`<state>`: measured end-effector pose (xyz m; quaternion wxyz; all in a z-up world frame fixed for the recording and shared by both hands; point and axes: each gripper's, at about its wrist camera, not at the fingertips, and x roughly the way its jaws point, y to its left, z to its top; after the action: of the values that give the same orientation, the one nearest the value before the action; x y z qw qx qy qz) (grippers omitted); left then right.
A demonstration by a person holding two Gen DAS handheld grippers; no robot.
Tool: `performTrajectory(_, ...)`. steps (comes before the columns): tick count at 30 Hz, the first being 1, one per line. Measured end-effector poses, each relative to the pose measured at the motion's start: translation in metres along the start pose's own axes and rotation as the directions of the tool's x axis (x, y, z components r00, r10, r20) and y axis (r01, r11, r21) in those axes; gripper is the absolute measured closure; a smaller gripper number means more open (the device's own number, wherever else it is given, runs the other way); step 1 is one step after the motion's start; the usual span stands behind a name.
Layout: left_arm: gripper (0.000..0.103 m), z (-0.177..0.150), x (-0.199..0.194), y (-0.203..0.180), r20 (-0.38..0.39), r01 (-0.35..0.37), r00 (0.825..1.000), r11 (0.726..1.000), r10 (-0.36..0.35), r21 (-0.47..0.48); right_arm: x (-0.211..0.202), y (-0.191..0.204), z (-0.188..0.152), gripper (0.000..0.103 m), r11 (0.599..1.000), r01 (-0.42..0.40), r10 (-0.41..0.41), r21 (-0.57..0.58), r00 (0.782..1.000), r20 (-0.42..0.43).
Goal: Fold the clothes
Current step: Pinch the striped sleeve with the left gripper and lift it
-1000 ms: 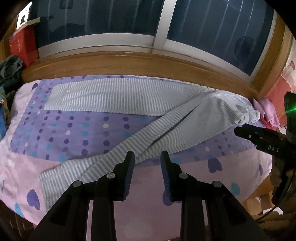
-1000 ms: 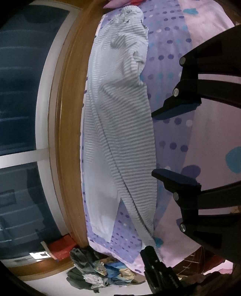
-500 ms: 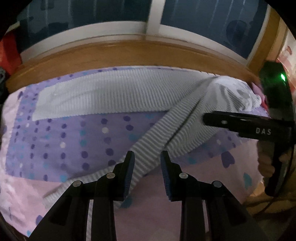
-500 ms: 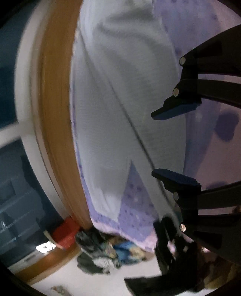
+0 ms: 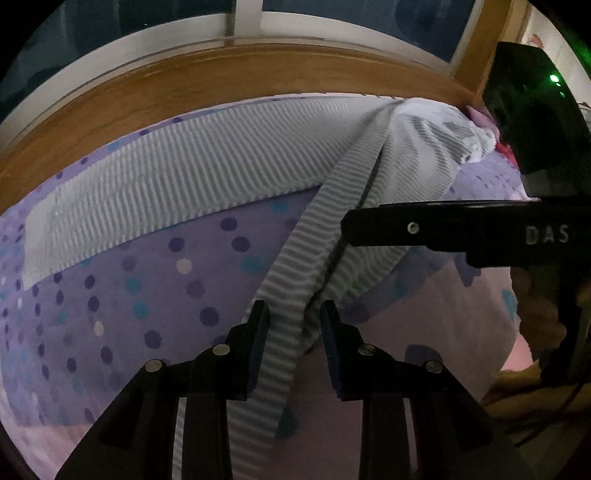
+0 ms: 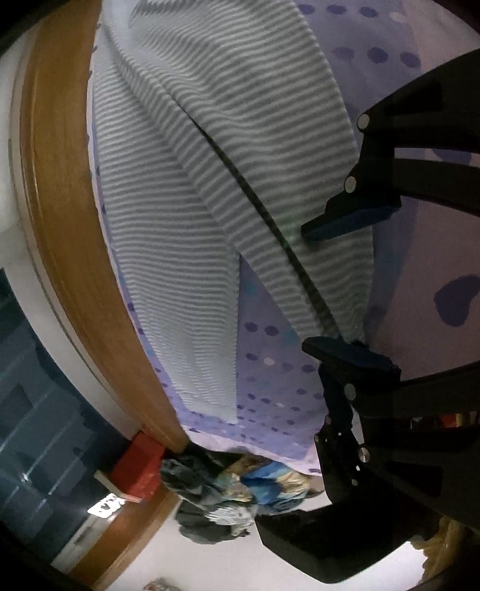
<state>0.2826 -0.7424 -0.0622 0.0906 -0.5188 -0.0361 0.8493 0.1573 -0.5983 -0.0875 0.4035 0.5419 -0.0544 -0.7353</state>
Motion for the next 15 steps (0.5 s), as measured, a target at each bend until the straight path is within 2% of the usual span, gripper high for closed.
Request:
performTrajectory(3,0.074,-0.001,0.000,0.007,0.001,0.042,0.999,0.999,-0.042,0.016,-0.001,0.007,-0.003,0.048,1.000,-0.001,0.001,0.008,1.000,0.019)
performTrajectory(8,0.074,0.001,0.000,0.014,0.007,0.083,0.997,0.996,-0.083,0.030,0.012,0.014,-0.001,0.048,0.999,0.018,-0.018,0.038,1.000,-0.007)
performTrajectory(15,0.074,0.001,-0.004,0.024,0.020,0.089,0.996,0.996,-0.090,0.028,0.028,0.001,0.013,0.048,0.991,0.000,0.003,0.132,1.000,-0.021)
